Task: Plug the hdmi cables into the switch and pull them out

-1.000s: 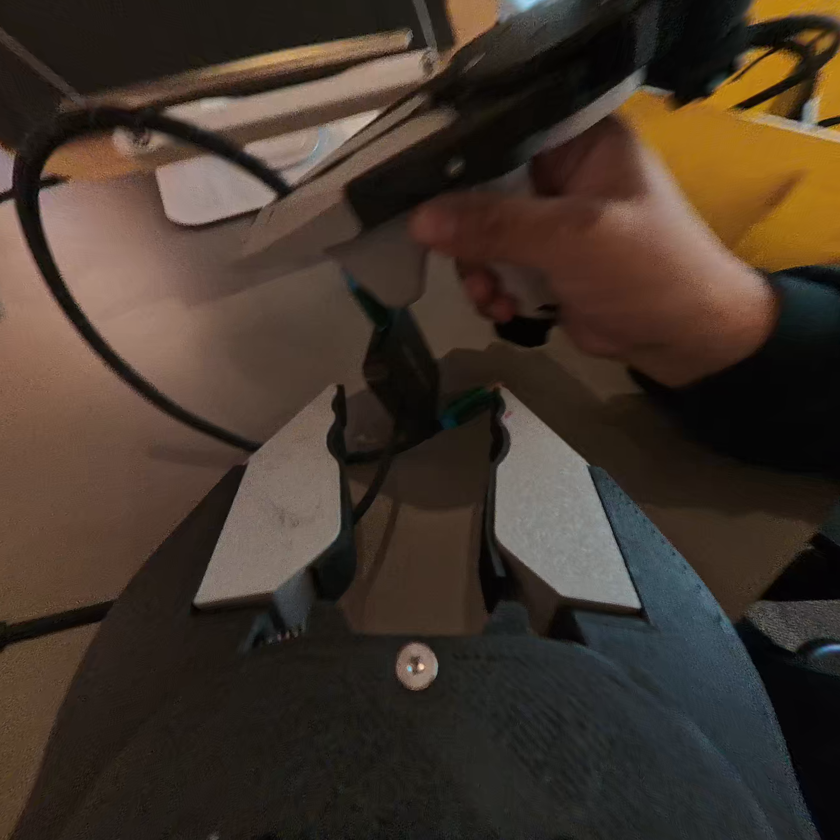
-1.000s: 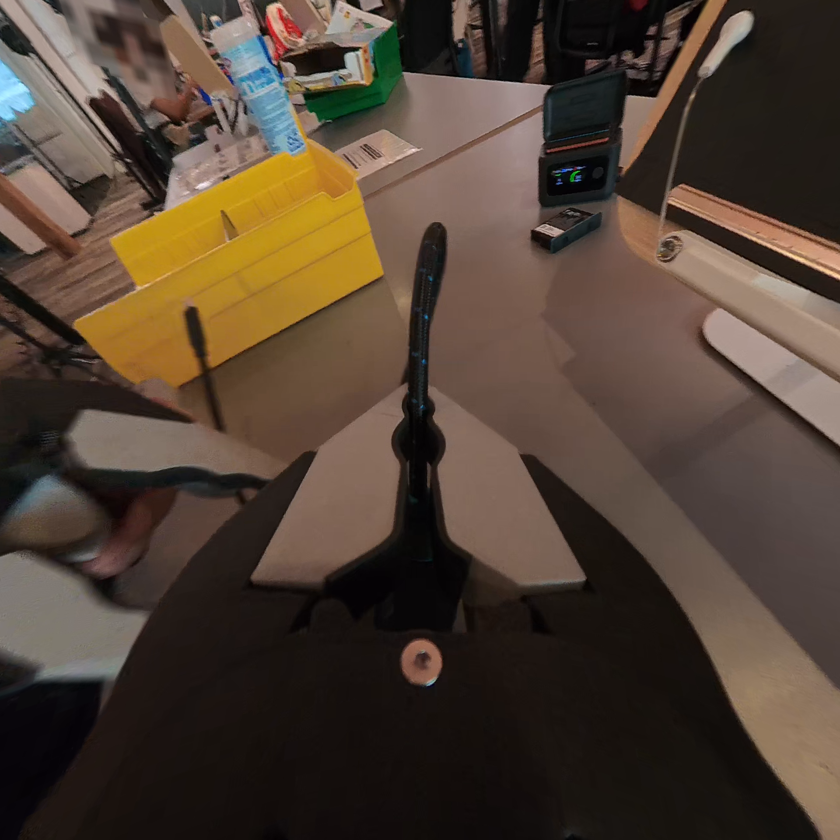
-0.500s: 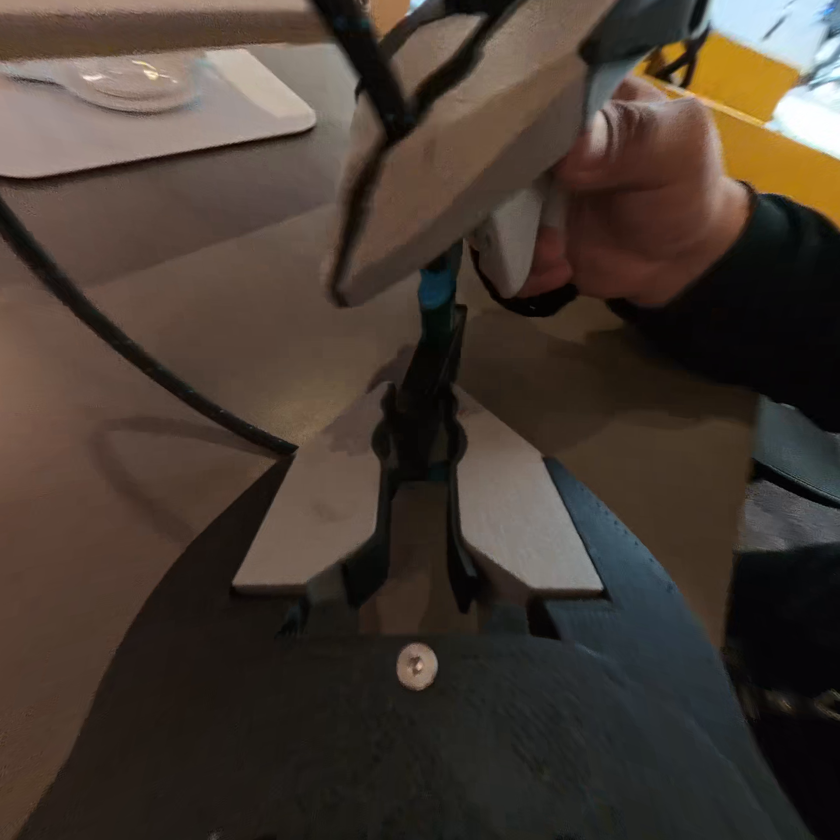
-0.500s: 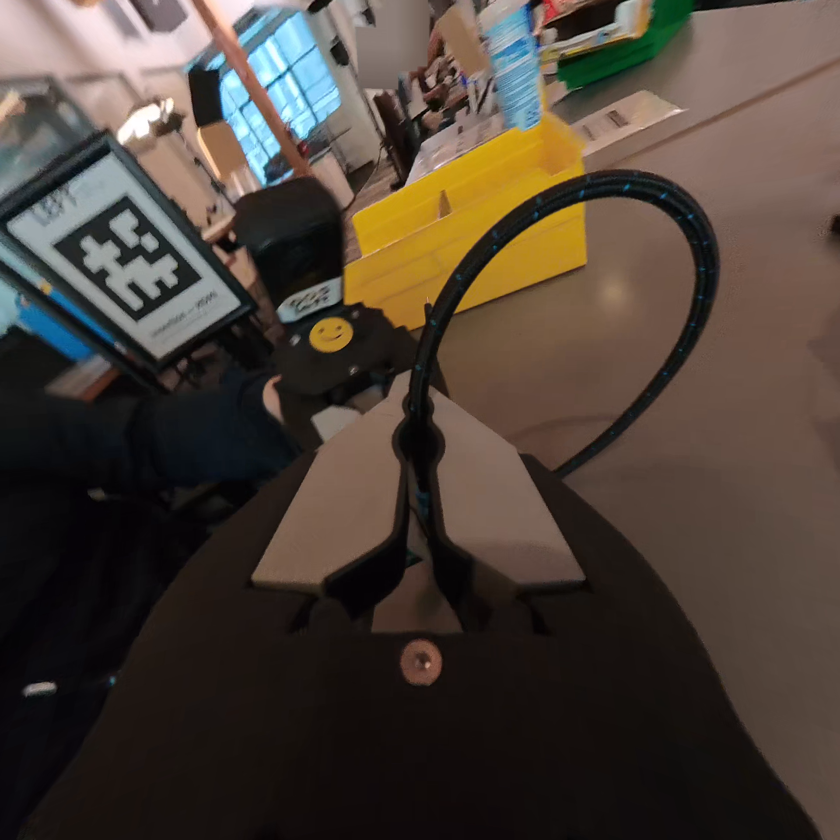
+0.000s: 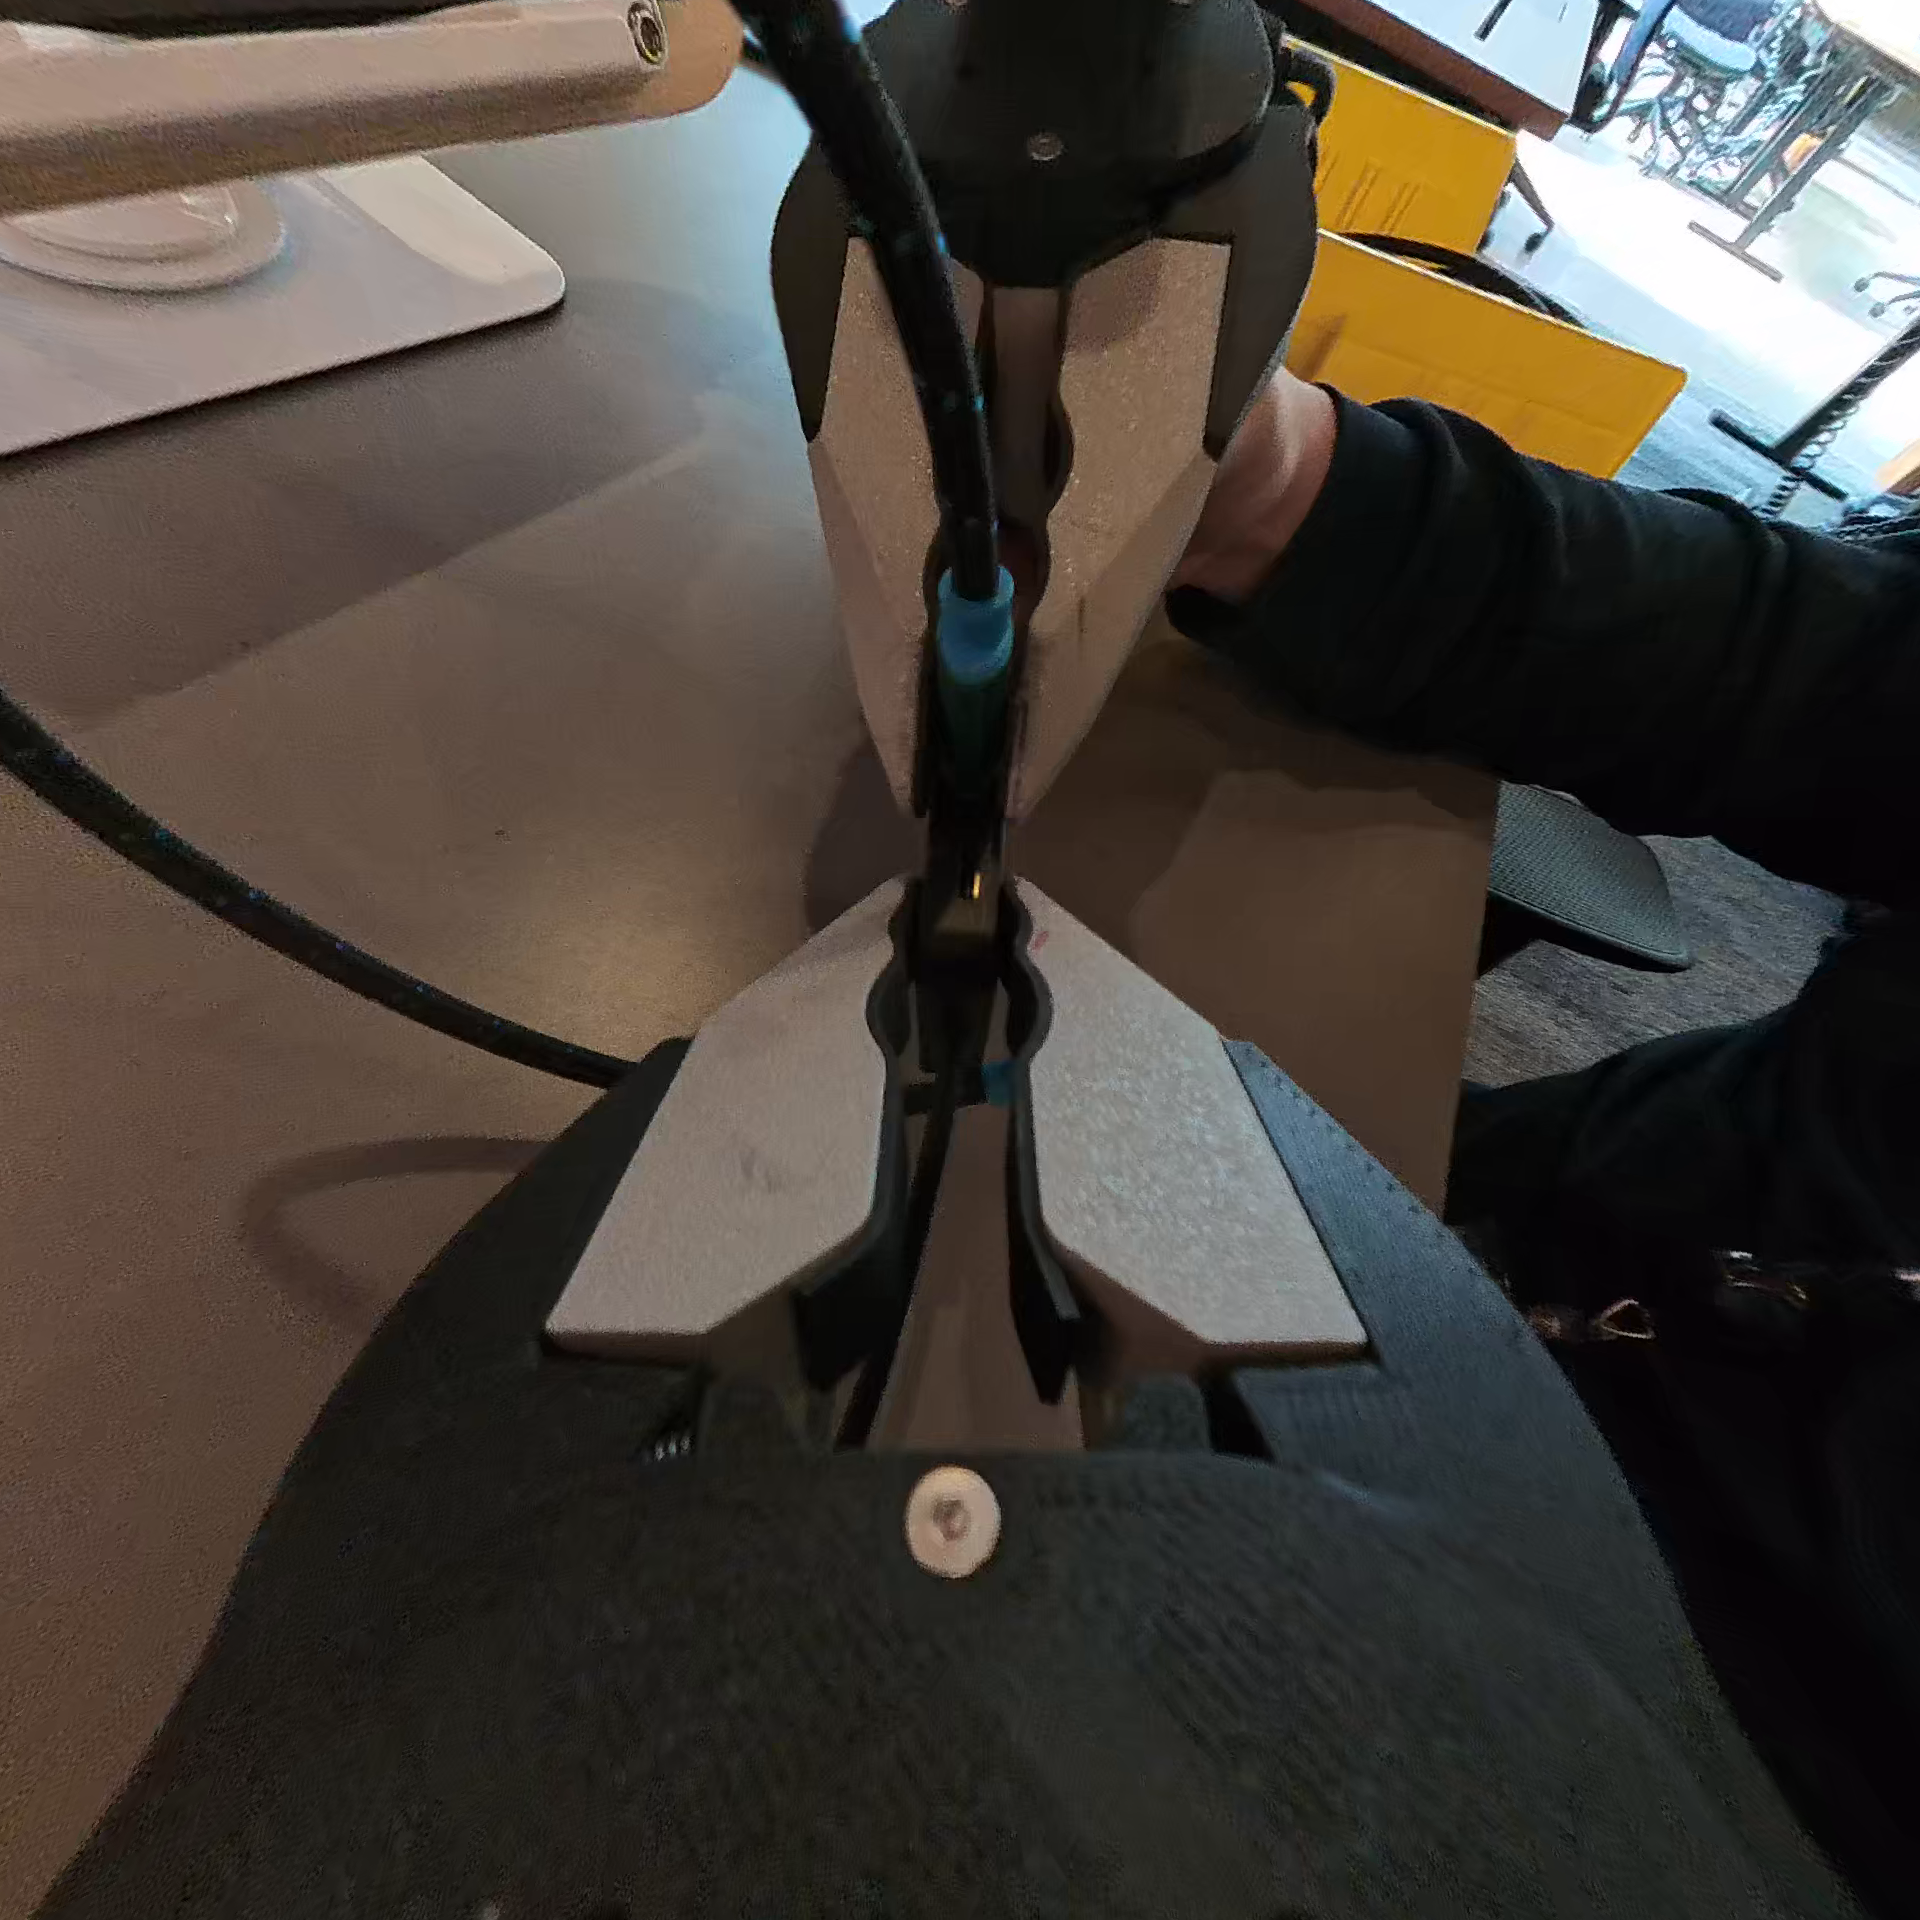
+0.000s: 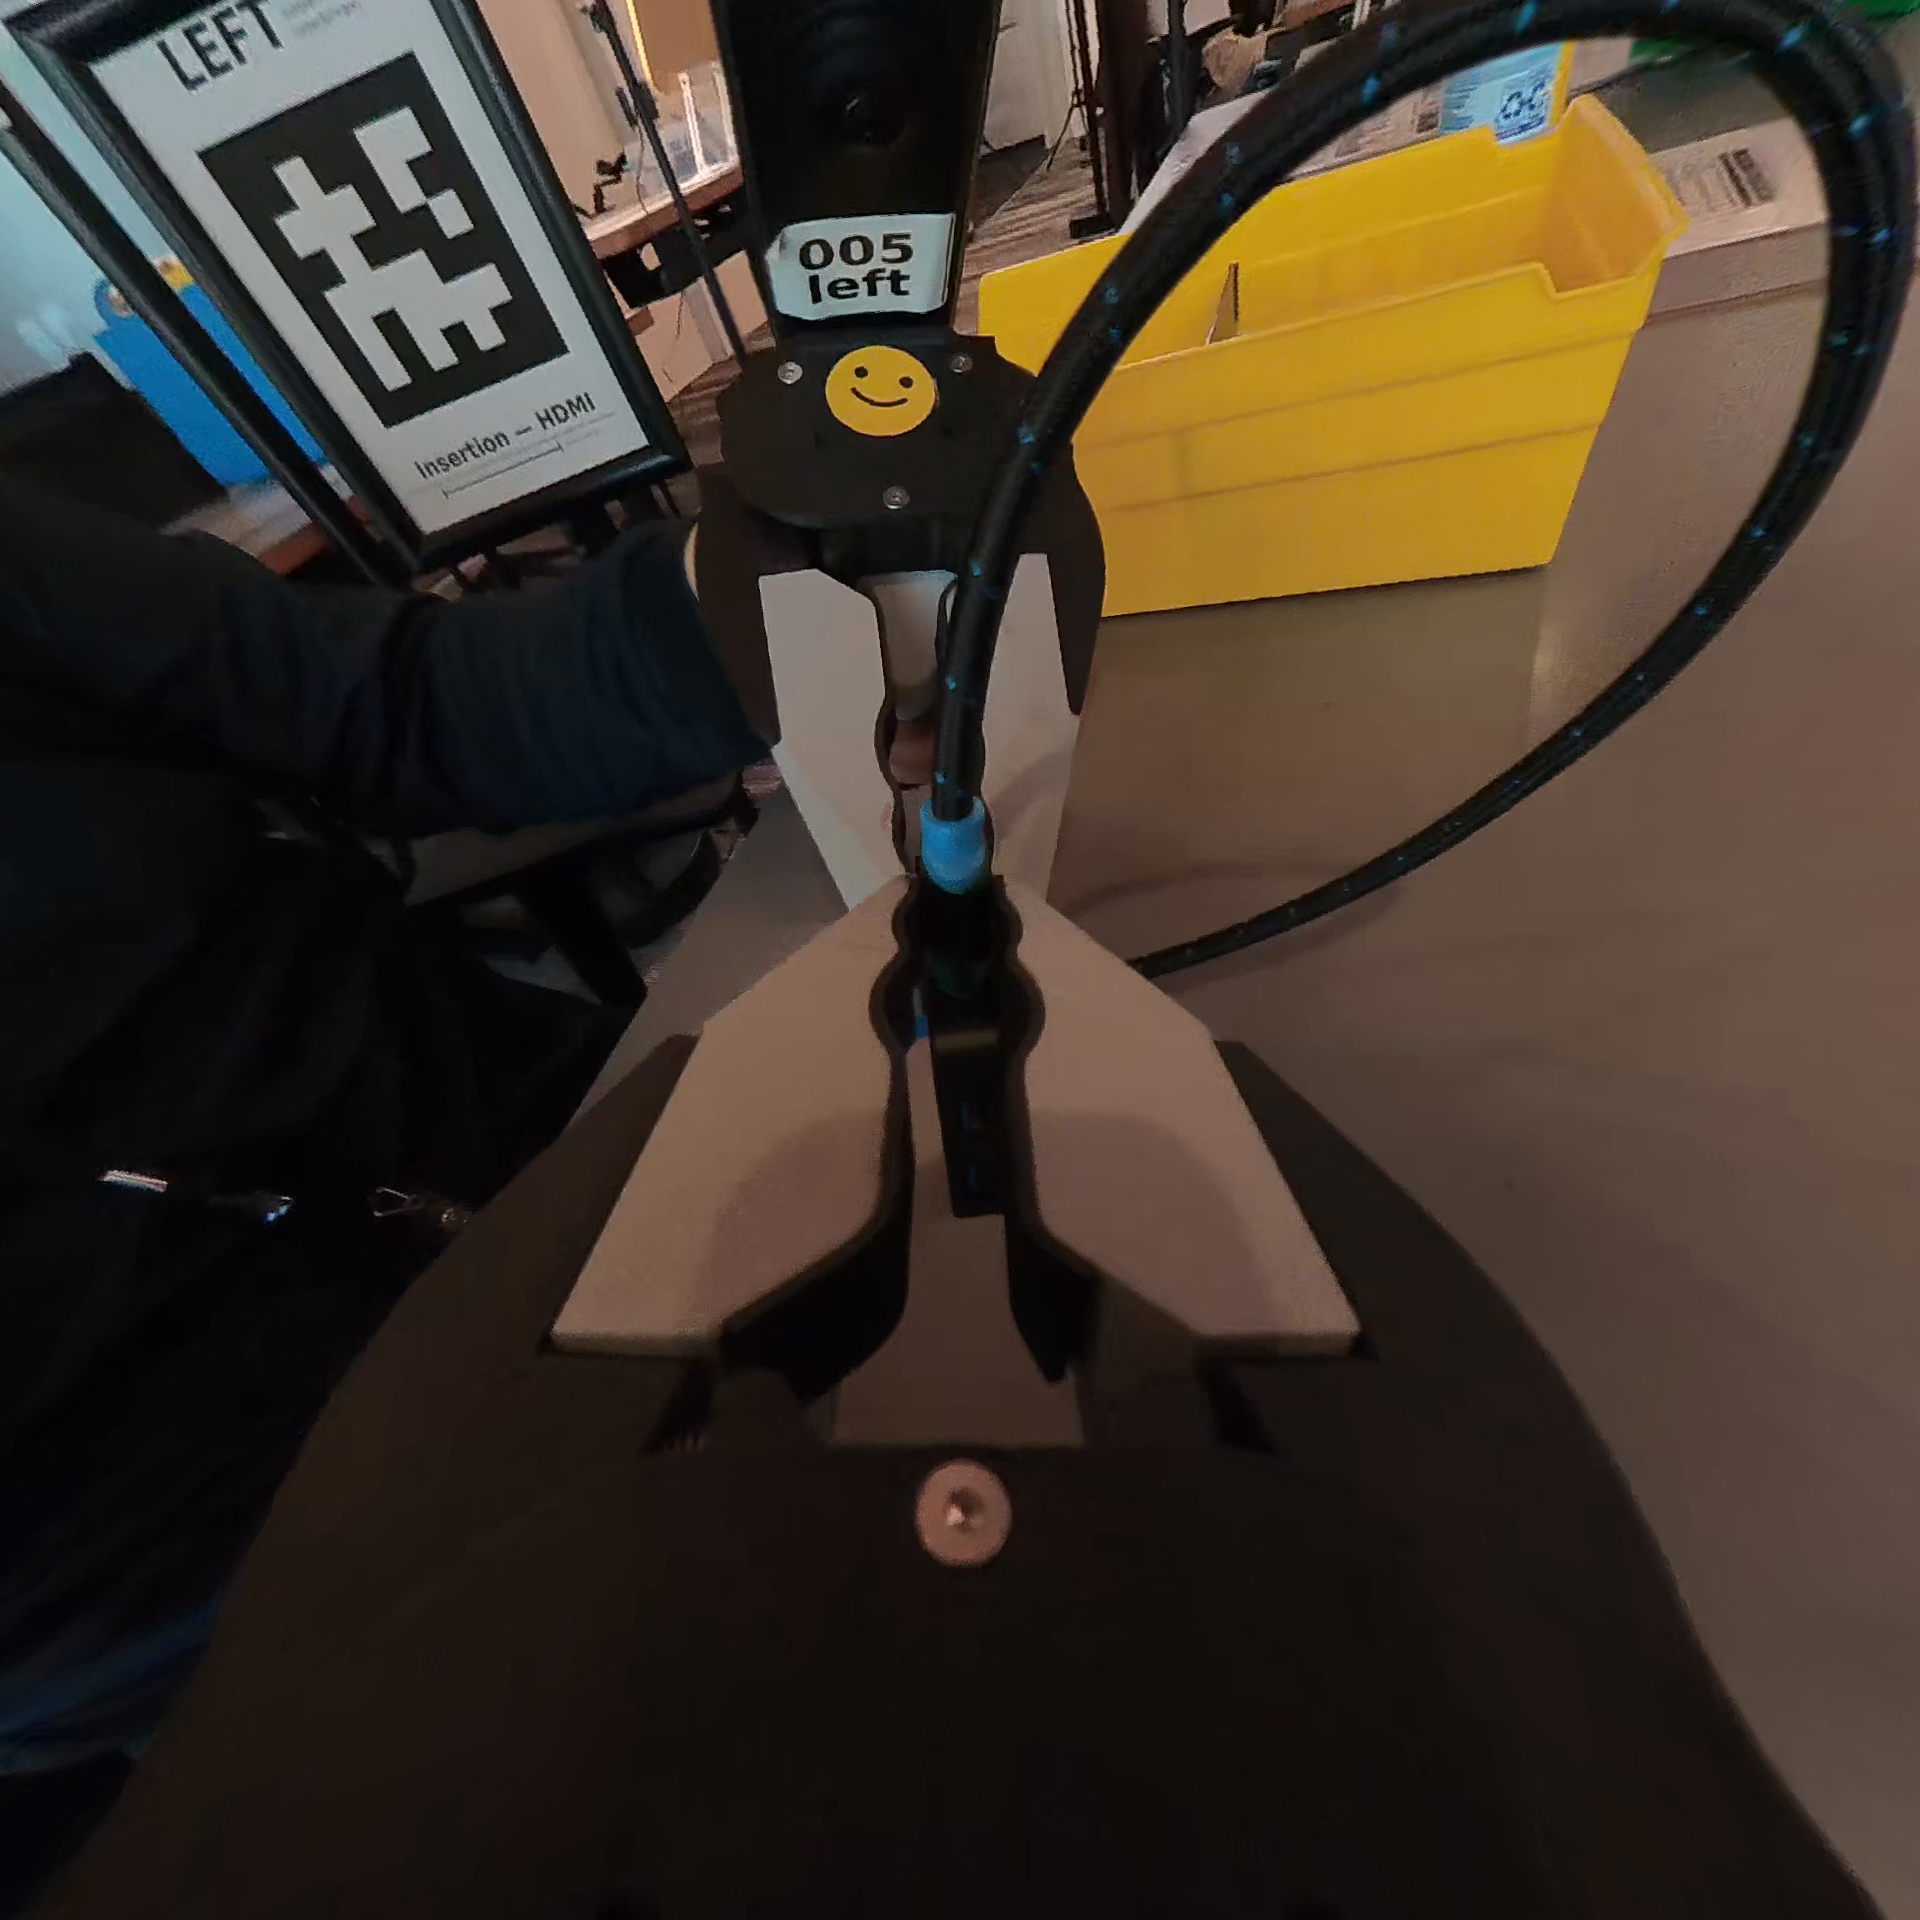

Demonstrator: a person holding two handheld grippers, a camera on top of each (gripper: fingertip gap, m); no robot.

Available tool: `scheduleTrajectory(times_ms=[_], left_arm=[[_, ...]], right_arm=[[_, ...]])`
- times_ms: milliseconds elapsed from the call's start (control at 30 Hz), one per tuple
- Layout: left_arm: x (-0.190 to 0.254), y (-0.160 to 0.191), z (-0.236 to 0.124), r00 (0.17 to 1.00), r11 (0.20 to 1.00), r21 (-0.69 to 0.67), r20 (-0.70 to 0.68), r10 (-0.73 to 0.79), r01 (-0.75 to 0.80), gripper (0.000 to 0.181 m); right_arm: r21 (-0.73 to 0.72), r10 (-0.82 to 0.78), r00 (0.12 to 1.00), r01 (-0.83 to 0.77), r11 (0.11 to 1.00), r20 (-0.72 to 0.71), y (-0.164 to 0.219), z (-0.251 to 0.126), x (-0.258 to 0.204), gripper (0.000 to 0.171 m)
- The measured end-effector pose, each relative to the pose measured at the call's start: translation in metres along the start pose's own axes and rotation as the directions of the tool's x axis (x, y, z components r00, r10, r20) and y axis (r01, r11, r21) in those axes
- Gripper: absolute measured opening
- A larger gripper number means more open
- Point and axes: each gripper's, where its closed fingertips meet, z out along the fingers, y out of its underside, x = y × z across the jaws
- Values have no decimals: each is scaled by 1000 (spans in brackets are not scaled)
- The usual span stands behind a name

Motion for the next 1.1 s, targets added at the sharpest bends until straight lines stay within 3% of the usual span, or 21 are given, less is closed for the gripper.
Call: scheduleTrajectory(times_ms=[167,433,667,767,933,1100], left_arm=[[5,1,8,1000,1000,11,2,10,-10,13],[-3,16,29,998,1000,-18,54,-24,25,12],[-3,11,13,994,991,110,78,-80,71,12],[4,9,9,994,985,134,14,-110,107,12],[4,-2,0,996,998,67,93,-14,8,13],[11,18,3,999,989,-146,42,30,-23,12]], right_arm=[[28,21,1000,-22,999,8,-1,5,-2,8],[-89,16,1000,-15,996,9,21,10,4,8],[63,77,994,-82,995,83,6,16,4,7],[115,32,994,-43,992,101,-1,22,-5,8],[208,39,990,-68,976,136,-18,16,-8,8],[12,31,989,-33,999,142,6,13,-14,9]])
